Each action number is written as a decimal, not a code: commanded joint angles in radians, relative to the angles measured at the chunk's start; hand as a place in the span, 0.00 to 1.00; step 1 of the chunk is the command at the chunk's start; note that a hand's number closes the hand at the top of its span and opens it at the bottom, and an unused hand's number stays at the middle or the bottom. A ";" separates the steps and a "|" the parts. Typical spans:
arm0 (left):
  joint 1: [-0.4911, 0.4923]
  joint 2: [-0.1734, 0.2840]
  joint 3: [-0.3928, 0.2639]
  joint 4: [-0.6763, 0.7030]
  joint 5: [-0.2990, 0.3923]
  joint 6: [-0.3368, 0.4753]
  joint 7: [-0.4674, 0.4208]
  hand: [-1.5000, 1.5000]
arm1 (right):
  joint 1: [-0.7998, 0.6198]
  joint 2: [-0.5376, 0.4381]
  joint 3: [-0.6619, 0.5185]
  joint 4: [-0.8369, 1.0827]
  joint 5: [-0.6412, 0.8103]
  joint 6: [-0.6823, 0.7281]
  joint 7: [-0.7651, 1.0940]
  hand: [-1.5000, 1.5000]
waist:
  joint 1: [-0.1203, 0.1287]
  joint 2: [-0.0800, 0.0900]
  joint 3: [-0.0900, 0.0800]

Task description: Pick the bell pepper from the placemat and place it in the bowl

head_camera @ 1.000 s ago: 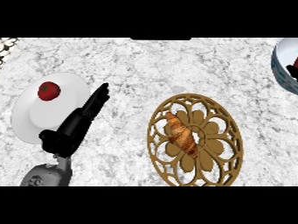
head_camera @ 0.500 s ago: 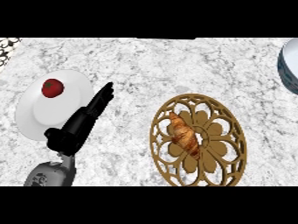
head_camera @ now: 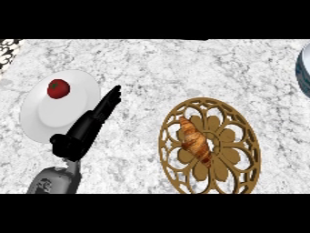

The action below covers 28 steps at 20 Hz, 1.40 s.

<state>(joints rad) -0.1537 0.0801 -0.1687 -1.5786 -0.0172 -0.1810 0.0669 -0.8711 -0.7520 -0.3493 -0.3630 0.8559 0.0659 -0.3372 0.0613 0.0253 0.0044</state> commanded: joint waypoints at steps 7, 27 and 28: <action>0.004 -0.004 0.010 -0.025 0.017 -0.005 0.026 0.50 | -0.080 -0.043 -0.168 0.123 -0.137 -0.076 -0.092 0.00 | 0.005 -0.001 0.001; 0.001 0.016 0.033 -0.023 0.016 -0.015 0.021 0.50 | 0.150 -0.361 -0.494 0.250 -0.432 0.140 -0.180 0.00 | -0.027 0.003 0.009; -0.008 0.011 0.044 -0.022 0.030 -0.014 0.026 0.50 | 0.163 -0.384 -0.494 0.250 -0.430 0.148 -0.173 0.00 | -0.028 0.005 0.009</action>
<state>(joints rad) -0.1613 0.0884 -0.1335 -1.5904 -0.0023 -0.1868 0.0856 -0.7673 -1.0872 -0.8138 -0.1218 0.4522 0.1680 -0.4817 0.0366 0.0295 0.0121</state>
